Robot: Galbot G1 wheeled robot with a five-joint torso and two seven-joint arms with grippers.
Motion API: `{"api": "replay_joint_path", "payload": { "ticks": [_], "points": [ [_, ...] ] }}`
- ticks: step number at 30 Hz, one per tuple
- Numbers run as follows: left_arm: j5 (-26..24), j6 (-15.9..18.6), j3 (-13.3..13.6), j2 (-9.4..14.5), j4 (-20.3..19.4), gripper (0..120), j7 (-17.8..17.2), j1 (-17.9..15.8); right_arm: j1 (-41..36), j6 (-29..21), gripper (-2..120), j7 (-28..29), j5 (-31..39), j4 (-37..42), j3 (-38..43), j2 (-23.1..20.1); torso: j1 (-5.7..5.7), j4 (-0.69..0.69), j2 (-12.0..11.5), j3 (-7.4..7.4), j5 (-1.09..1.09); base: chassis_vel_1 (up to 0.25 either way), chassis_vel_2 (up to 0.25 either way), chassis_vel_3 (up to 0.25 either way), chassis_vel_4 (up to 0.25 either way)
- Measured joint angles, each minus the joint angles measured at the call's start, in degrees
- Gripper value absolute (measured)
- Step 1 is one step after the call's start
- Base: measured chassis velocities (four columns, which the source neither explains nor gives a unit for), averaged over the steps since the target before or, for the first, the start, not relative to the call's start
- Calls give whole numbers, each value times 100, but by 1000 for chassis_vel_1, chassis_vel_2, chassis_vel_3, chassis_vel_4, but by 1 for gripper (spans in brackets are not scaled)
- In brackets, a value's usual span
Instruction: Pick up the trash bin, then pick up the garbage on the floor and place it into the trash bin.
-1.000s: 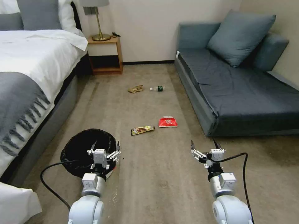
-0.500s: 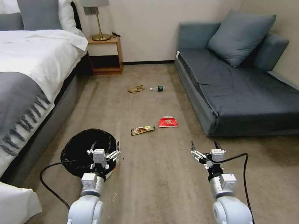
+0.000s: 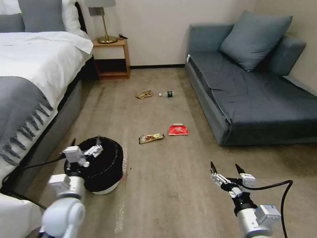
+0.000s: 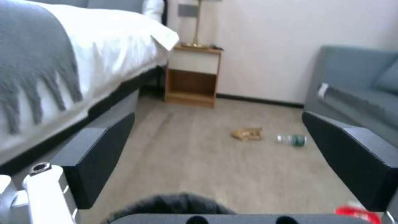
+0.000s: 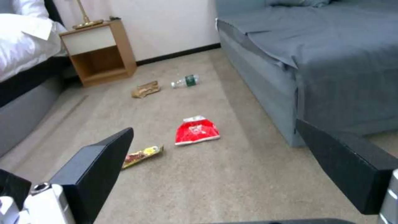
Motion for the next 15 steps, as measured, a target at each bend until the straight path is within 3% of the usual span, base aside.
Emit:
{"api": "replay_joint_path", "payload": {
  "ticks": [6, 8, 15],
  "points": [
    [-877, 65, -342, 430, -208, 100, -249, -68, 71, 184, 100, 1, -6, -141, -44, -14, 0, 0, 0, 0, 1, 0, 0, 0, 0],
    [-1238, 370, -521, 579, -373, 100, -495, 43, 82, 316, 100, 1, -9, -200, -51, -22, 0, -1, 0, 0, 0, 0, 0, 0, 0],
    [-1266, 544, -571, 586, -395, 100, -659, 136, 140, 436, 100, 0, -13, -361, -69, -53, 0, 0, 0, 0, 2, 0, 0, 0, 0]
  ]
}}
